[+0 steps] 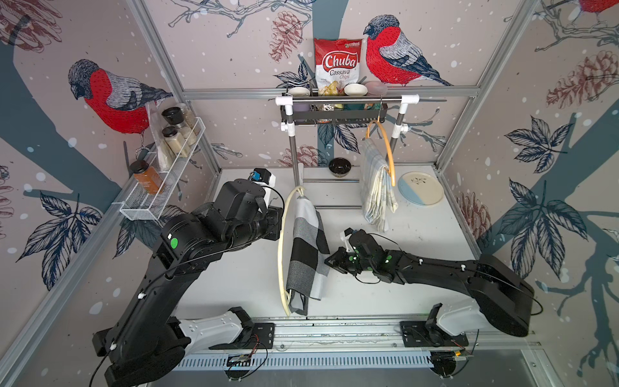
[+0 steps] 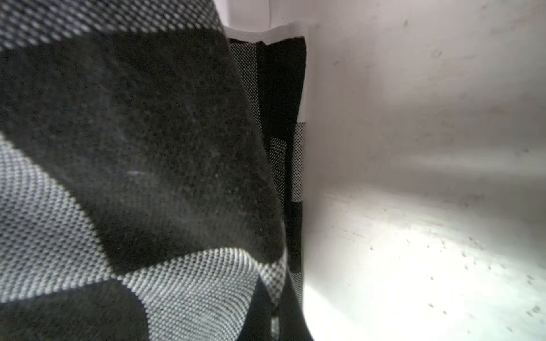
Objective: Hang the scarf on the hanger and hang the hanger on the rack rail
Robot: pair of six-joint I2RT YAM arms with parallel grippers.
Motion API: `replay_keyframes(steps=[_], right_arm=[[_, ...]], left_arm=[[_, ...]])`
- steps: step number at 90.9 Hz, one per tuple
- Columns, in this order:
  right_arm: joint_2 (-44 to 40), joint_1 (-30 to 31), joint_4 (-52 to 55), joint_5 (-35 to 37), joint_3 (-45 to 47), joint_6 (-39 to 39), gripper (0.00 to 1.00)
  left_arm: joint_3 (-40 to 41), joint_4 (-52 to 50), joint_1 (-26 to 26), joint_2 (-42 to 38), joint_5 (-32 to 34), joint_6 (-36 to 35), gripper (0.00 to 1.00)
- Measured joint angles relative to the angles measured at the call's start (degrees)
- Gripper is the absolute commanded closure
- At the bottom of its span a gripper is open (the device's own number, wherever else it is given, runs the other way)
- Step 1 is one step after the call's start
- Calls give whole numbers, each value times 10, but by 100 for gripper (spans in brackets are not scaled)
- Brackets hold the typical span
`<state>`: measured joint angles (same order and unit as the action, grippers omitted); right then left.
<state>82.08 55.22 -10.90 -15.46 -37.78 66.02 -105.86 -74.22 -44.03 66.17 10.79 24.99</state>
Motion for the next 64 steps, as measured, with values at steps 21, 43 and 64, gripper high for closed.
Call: replay_keyframes(steps=[21, 43, 64], right_arm=[[7, -10, -23, -8, 14, 6, 100], [21, 5, -24, -26, 21, 20, 100], [43, 13, -31, -31, 24, 30, 100]], left_arm=[[-49, -18, 6, 32, -3, -10, 100], [-43, -22, 8, 41, -3, -14, 100], [-63, -27, 13, 55, -2, -25, 100]])
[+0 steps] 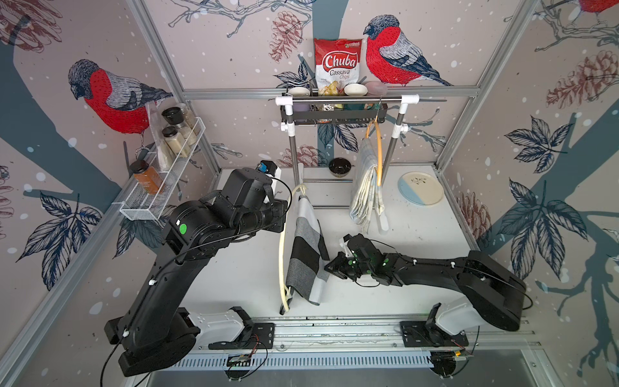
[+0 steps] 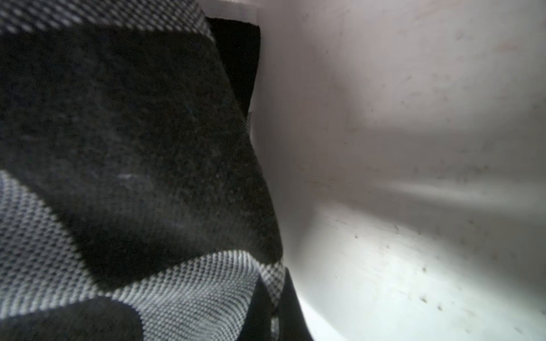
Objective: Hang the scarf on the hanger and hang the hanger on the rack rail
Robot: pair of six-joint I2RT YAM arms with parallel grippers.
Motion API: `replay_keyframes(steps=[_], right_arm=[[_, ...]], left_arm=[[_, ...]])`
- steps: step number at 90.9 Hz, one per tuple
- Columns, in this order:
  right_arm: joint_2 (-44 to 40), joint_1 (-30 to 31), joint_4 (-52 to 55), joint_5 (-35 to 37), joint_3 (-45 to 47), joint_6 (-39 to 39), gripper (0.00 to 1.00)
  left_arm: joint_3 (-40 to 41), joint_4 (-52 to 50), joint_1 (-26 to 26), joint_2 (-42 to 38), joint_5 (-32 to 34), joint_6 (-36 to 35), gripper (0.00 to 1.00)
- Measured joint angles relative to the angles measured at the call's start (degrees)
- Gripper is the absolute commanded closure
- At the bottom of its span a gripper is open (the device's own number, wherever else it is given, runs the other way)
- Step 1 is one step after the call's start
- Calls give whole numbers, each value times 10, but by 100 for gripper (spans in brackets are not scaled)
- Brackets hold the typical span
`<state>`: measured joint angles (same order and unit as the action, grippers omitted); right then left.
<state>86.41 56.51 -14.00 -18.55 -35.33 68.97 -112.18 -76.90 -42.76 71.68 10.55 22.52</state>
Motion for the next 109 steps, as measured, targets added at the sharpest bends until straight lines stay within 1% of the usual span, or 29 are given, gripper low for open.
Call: replay_keyframes(steps=[30, 46, 56, 61, 64, 66, 69, 72, 74, 78, 86, 89, 101, 109], right_arm=[[34, 1, -23, -2, 12, 4, 100], [37, 1, -22, -10, 5, 6, 100], [25, 1, -12, -10, 3, 6, 99], [16, 1, -5, -12, 1, 6, 95], [11, 1, 0, -12, 0, 6, 88], [8, 1, 3, -13, -1, 6, 79], [4, 1, 8, -14, -3, 6, 60], [2, 1, 14, -15, -5, 5, 45], [0, 1, 22, -15, -7, 1, 38], [-2, 1, 37, -15, -13, -6, 29], [-17, 1, 86, -5, -26, -34, 18], [-28, 1, 107, 11, -30, -48, 16], [-84, 0, 166, 64, -27, -99, 13], [-143, 0, 189, 86, -14, -136, 13]], left_arm=[[-18, 0, 2, 12, 1, -5, 100], [-3, 9, 2, 12, 1, -5, 100], [7, 16, 3, 10, 2, -5, 100], [12, 21, 4, 10, 2, -5, 100], [14, 24, 5, 10, 2, -5, 100], [16, 26, 5, 10, 2, -4, 100], [18, 29, 6, 10, 2, -4, 100], [20, 31, 7, 10, 3, -4, 100], [20, 32, 8, 10, 3, -4, 100], [20, 35, 10, 11, 3, -3, 100], [22, 46, 12, 11, 3, 9, 100], [25, 52, 14, 10, 4, 16, 100], [51, 81, 23, -8, 2, 53, 100], [60, 92, 26, -18, 2, 77, 100]])
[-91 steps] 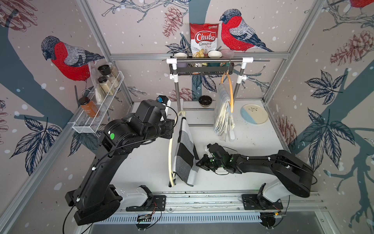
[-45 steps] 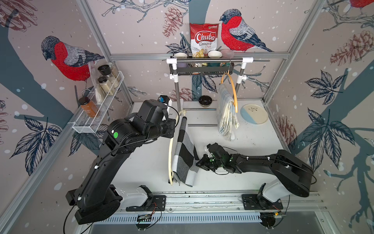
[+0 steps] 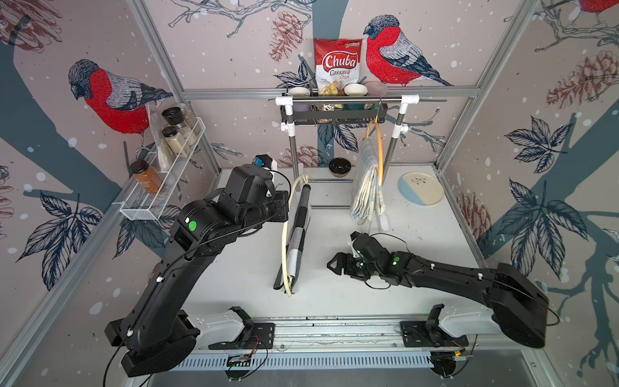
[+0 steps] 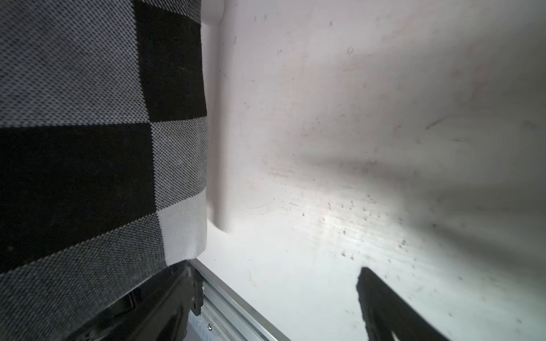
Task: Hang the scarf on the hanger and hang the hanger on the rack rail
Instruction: Hang the scarf on the hanger, then place the hanger at the clothesline.
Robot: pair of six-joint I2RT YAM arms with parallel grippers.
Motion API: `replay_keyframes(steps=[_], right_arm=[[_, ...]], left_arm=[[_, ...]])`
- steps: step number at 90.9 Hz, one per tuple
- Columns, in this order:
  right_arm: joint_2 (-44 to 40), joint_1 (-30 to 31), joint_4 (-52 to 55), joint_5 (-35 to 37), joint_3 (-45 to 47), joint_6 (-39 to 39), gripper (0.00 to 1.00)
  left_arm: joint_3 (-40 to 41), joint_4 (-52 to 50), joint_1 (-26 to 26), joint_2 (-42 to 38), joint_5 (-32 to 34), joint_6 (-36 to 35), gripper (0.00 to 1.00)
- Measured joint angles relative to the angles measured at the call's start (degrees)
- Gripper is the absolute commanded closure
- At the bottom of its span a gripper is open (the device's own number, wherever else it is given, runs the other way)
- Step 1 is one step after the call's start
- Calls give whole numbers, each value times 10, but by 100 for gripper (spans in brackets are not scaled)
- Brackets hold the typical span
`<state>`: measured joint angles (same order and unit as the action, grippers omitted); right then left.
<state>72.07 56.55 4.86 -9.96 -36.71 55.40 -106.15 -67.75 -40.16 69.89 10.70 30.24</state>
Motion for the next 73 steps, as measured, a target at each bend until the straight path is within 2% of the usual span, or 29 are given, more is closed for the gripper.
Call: replay_keyframes(steps=[18, 26, 33, 47, 57, 73], right_arm=[[-169, 56, 24, 40, 3, -94, 12], [-218, 105, 58, 73, -41, -129, 11], [-228, 154, 84, 105, -111, -156, 11], [-154, 210, 134, 165, -264, -204, 10], [-66, 206, 177, 198, -354, -234, 12], [32, 172, 211, 211, -449, -255, 26]], left_arm=[[-15, 3, 0, 18, 5, 33, 100], [-28, 6, 0, 31, 4, 42, 100], [-35, 12, 0, 40, 3, 45, 100], [-38, 20, 0, 49, 3, 54, 100], [-47, 20, 0, 50, 0, 58, 100], [-64, 20, 0, 51, -1, 63, 100]])
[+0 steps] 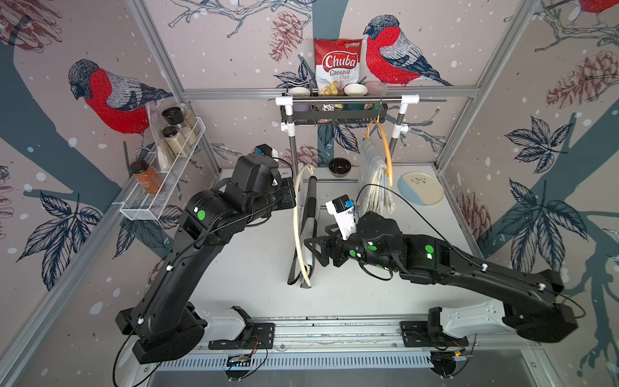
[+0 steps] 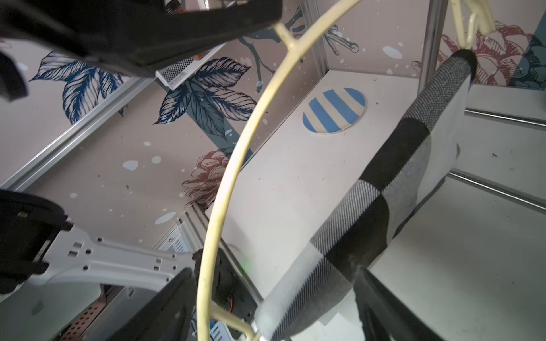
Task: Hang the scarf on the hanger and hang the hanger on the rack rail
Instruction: Place the hanger at the clothesline.
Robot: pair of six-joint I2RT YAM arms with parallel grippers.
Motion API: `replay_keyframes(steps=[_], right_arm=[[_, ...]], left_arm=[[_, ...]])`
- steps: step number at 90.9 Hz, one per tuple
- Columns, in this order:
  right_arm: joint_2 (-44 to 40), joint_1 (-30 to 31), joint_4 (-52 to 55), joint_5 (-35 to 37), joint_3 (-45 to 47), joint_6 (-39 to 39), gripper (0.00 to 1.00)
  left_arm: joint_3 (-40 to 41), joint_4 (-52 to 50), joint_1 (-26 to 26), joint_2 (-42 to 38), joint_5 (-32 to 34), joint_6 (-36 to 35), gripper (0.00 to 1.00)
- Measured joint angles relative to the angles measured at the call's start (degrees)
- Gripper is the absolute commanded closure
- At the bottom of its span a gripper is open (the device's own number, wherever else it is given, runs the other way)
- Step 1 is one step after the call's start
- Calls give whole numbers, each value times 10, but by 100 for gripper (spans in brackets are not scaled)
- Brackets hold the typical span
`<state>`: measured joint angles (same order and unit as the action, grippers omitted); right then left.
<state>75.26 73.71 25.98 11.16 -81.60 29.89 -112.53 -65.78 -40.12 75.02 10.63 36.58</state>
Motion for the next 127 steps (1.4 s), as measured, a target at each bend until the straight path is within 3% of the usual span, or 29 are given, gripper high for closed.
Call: replay_keyframes(steps=[19, 35, 47, 69, 85, 90, 94, 95, 97, 100, 104, 107, 127], right_arm=[[35, -12, 1, -75, -23, 0, 30], [29, 0, -19, -110, -6, 1, 17], [1, -7, -42, -115, 25, 3, 20], [64, -17, -58, -152, -17, 19, 54], [100, -8, -58, -177, -46, 31, 99], [100, -8, -44, -174, -48, 61, 100], [100, -11, -47, -175, -47, 64, 100], [99, -12, -48, -174, -47, 65, 100], [96, -13, -49, -174, -45, 67, 100], [90, -17, -49, -182, -41, 69, 100], [80, -26, -50, -196, -33, 80, 100], [72, -34, -52, -210, -27, 91, 100], [23, -111, -75, -280, 6, 168, 100]], left_arm=[[-12, 0, 0, 2, 4, -2, 100], [-11, -4, 0, 2, 9, -6, 100], [-9, -4, 0, 2, 12, -6, 100], [-9, -4, 0, 3, 12, -7, 100], [-5, 0, 0, 4, 12, -7, 100], [0, 1, 0, 2, 13, -7, 100], [7, 12, 0, -3, 11, -6, 69], [9, 17, 0, -4, 11, -7, 56], [15, 26, 0, -7, 6, -7, 38], [23, 38, 0, -13, 0, -11, 21], [37, 58, 0, -23, -12, -16, 5], [46, 72, 0, -32, -17, -23, 1], [83, 134, 2, -99, -25, -68, 1]])
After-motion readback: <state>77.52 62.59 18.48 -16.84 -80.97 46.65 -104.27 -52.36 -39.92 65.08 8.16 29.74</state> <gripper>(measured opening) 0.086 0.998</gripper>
